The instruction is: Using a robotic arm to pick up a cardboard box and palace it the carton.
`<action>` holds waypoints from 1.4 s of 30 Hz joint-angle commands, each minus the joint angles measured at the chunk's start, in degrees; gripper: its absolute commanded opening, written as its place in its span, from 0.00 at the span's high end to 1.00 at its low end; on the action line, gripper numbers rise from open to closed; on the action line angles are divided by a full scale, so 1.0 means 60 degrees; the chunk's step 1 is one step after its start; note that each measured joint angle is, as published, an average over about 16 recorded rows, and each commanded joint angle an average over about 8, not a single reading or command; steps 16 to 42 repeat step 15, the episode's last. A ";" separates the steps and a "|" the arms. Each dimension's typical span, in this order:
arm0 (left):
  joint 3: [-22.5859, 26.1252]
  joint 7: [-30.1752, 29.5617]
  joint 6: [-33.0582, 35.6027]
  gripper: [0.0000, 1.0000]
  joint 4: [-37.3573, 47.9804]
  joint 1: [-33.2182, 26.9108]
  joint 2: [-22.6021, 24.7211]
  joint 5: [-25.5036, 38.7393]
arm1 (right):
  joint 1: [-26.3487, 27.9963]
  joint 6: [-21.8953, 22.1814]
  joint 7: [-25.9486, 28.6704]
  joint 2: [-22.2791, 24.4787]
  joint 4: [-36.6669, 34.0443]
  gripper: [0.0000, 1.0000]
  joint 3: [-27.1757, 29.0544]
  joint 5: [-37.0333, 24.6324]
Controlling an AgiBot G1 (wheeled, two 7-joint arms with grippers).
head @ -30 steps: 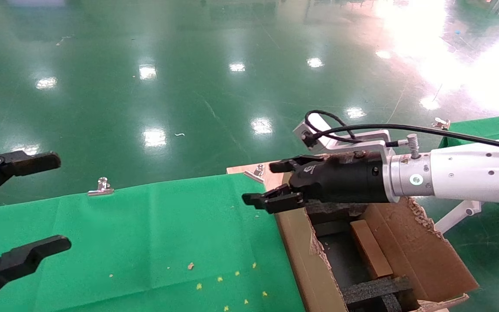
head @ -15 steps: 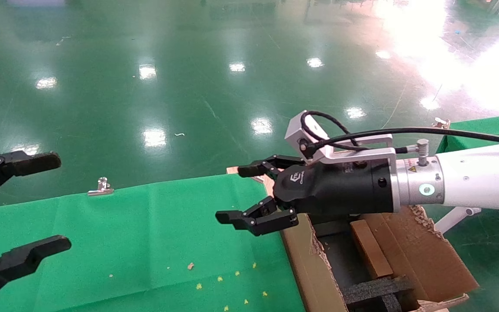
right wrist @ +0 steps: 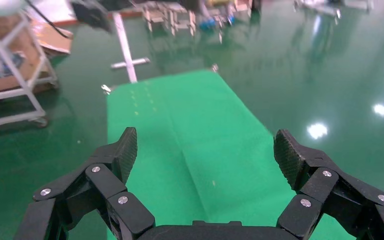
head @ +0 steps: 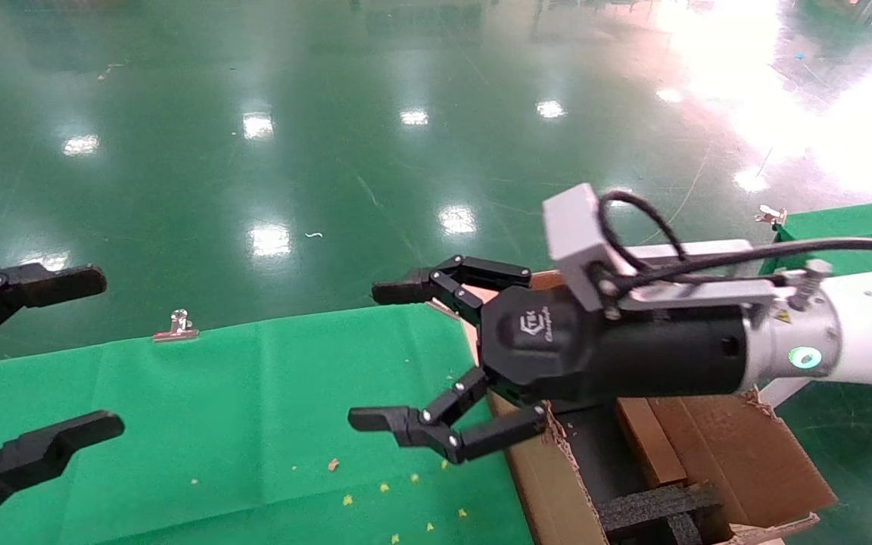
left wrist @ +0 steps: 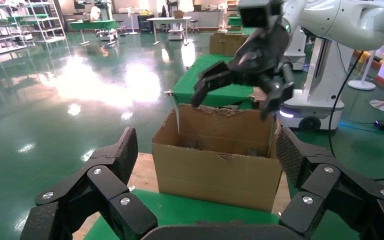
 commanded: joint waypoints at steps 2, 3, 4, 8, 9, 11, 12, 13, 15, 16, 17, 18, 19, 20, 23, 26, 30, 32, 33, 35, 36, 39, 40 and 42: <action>0.0000 0.0000 0.0000 0.00 0.0000 0.0000 0.0000 0.0000 | -0.0372 -0.0515 -0.0559 -0.0120 -0.0055 0.00 0.0681 0.0354; 0.0000 0.0000 0.0000 0.00 0.0000 0.0000 0.0000 0.0000 | -0.0476 -0.0659 -0.0715 -0.0153 -0.0071 0.00 0.0871 0.0453; 0.0000 0.0000 0.0000 0.00 0.0000 0.0000 0.0000 0.0000 | -0.0561 -0.0776 -0.0843 -0.0181 -0.0083 0.00 0.1026 0.0534; 0.0000 0.0000 -0.0002 0.00 0.0002 0.0001 -0.0001 -0.0001 | -0.0883 -0.1219 -0.1279 -0.0284 -0.0129 0.00 0.1621 0.0852; 0.0000 0.0000 -0.0002 0.00 0.0002 0.0002 -0.0001 -0.0001 | -0.0923 -0.1273 -0.1325 -0.0297 -0.0135 0.00 0.1693 0.0894; 0.0000 0.0001 -0.0003 0.00 0.0003 0.0002 -0.0001 -0.0002 | -0.0970 -0.1335 -0.1370 -0.0314 -0.0143 0.00 0.1776 0.0946; 0.0000 0.0001 -0.0003 0.00 0.0003 0.0003 -0.0002 -0.0002 | -0.0996 -0.1370 -0.1398 -0.0323 -0.0147 0.00 0.1822 0.0974; 0.0000 0.0001 -0.0003 0.00 0.0003 0.0003 -0.0002 -0.0002 | -0.0995 -0.1368 -0.1389 -0.0323 -0.0148 0.00 0.1817 0.0974; 0.0000 0.0001 -0.0003 0.00 0.0003 0.0003 -0.0002 -0.0002 | -0.0984 -0.1351 -0.1371 -0.0321 -0.0147 0.00 0.1789 0.0965; 0.0000 0.0001 -0.0003 0.00 0.0003 0.0003 -0.0002 -0.0002 | -0.0984 -0.1351 -0.1371 -0.0321 -0.0147 0.00 0.1789 0.0965; 0.0000 0.0001 -0.0003 0.00 0.0003 0.0003 -0.0002 -0.0002 | -0.0984 -0.1351 -0.1371 -0.0321 -0.0147 0.00 0.1789 0.0965; 0.0000 0.0001 -0.0003 0.00 0.0003 0.0003 -0.0002 -0.0002 | -0.0984 -0.1351 -0.1371 -0.0321 -0.0147 0.00 0.1789 0.0965; 0.0000 0.0001 -0.0003 0.00 0.0003 0.0003 -0.0002 -0.0002 | -0.0984 -0.1351 -0.1371 -0.0321 -0.0147 0.00 0.1789 0.0965; 0.0000 0.0001 -0.0003 0.00 0.0003 0.0003 -0.0002 -0.0002 | -0.0984 -0.1351 -0.1371 -0.0321 -0.0147 0.00 0.1789 0.0965; 0.0000 0.0001 -0.0003 0.00 0.0003 0.0003 -0.0002 -0.0002 | -0.0984 -0.1351 -0.1371 -0.0321 -0.0147 0.00 0.1789 0.0965; 0.0000 0.0001 -0.0003 0.00 0.0003 0.0003 -0.0002 -0.0002 | -0.0984 -0.1351 -0.1371 -0.0321 -0.0147 0.00 0.1789 0.0965; 0.0000 0.0001 -0.0003 0.00 0.0003 0.0003 -0.0002 -0.0002 | -0.0984 -0.1351 -0.1371 -0.0321 -0.0147 0.00 0.1789 0.0965; 0.0000 0.0001 -0.0003 0.00 0.0003 0.0003 -0.0002 -0.0002 | -0.0984 -0.1351 -0.1371 -0.0321 -0.0147 0.00 0.1789 0.0965; 0.0000 0.0001 -0.0003 0.00 0.0003 0.0003 -0.0002 -0.0002 | -0.0984 -0.1351 -0.1371 -0.0321 -0.0147 0.00 0.1789 0.0965; 0.0000 0.0001 -0.0003 0.00 0.0003 0.0003 -0.0002 -0.0002 | -0.0984 -0.1351 -0.1371 -0.0321 -0.0147 0.00 0.1789 0.0965; 0.0000 0.0001 -0.0003 0.00 0.0003 0.0003 -0.0002 -0.0002 | -0.0984 -0.1351 -0.1371 -0.0321 -0.0147 0.00 0.1789 0.0965; 0.0000 0.0001 -0.0003 0.00 0.0003 0.0003 -0.0002 -0.0002 | -0.0984 -0.1351 -0.1371 -0.0321 -0.0147 0.00 0.1789 0.0965; 0.0000 0.0001 -0.0003 0.00 0.0003 0.0003 -0.0002 -0.0002 | -0.0984 -0.1351 -0.1371 -0.0321 -0.0147 0.00 0.1789 0.0965; 0.0000 0.0001 -0.0003 0.00 0.0003 0.0003 -0.0002 -0.0002 | -0.0984 -0.1351 -0.1371 -0.0321 -0.0147 0.00 0.1789 0.0965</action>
